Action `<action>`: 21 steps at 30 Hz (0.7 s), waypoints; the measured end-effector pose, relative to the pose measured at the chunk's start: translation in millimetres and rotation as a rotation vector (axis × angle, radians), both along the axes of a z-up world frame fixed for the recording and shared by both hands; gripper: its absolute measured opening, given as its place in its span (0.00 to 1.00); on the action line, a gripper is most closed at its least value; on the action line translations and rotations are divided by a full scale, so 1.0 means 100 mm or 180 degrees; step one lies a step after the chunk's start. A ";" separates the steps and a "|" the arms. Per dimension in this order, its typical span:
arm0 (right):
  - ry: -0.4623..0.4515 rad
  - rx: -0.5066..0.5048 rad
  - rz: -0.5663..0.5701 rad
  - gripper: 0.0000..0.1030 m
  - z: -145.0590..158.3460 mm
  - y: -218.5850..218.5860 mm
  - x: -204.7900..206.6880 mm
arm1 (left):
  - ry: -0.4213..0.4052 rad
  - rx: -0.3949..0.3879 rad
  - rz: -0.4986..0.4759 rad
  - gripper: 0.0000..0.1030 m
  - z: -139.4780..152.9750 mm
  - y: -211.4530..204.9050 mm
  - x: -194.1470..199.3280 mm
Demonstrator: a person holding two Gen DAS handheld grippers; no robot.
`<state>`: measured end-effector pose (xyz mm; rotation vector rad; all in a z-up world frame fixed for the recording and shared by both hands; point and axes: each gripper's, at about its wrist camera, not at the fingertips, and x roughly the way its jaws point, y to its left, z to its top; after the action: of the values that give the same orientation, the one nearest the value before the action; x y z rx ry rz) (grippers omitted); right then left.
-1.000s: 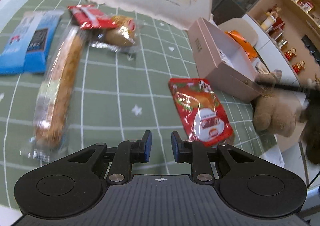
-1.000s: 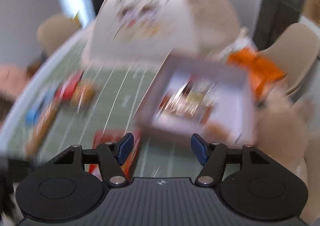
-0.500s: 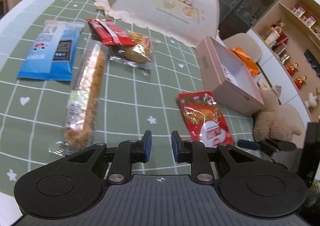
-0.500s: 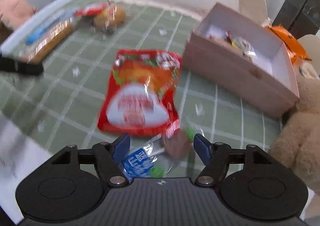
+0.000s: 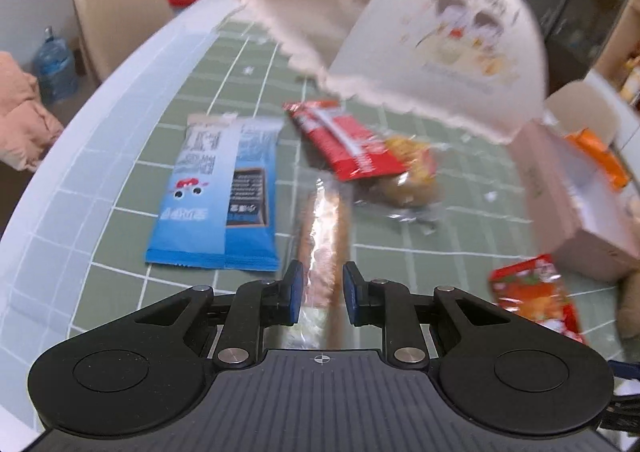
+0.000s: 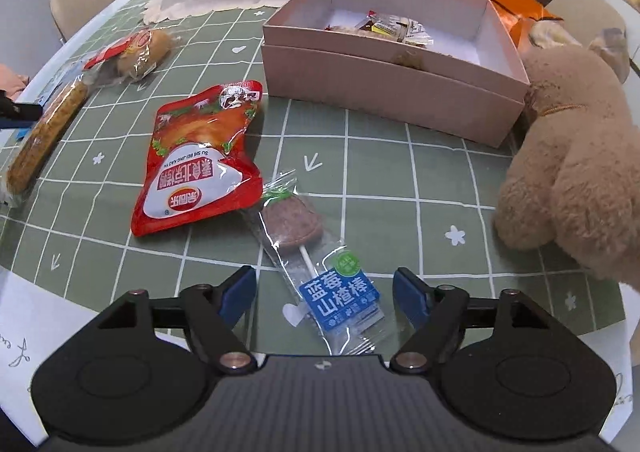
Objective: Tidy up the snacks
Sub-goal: 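Reach toward blue lollipop packet with right tool while left tool grasps long wafer stick packet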
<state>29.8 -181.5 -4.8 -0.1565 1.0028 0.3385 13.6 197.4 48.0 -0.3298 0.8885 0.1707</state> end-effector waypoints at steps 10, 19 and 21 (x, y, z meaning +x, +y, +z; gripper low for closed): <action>-0.0285 0.0017 0.0226 0.77 0.29 0.22 0.06 | 0.0159 0.0148 -0.0164 0.37 -0.14 -0.11 0.18; -0.0234 0.0368 0.0936 0.77 0.79 1.34 0.81 | 0.0110 -0.0422 -0.0068 0.37 -0.20 -0.01 -0.35; -0.0111 0.0506 0.1000 0.77 0.77 1.74 1.05 | 0.0087 -0.0478 0.0061 0.37 -0.20 0.05 -0.48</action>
<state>135.1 -7.0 72.4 -0.1755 0.9125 0.6980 -34.4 202.6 27.8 -0.4768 0.9274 0.1265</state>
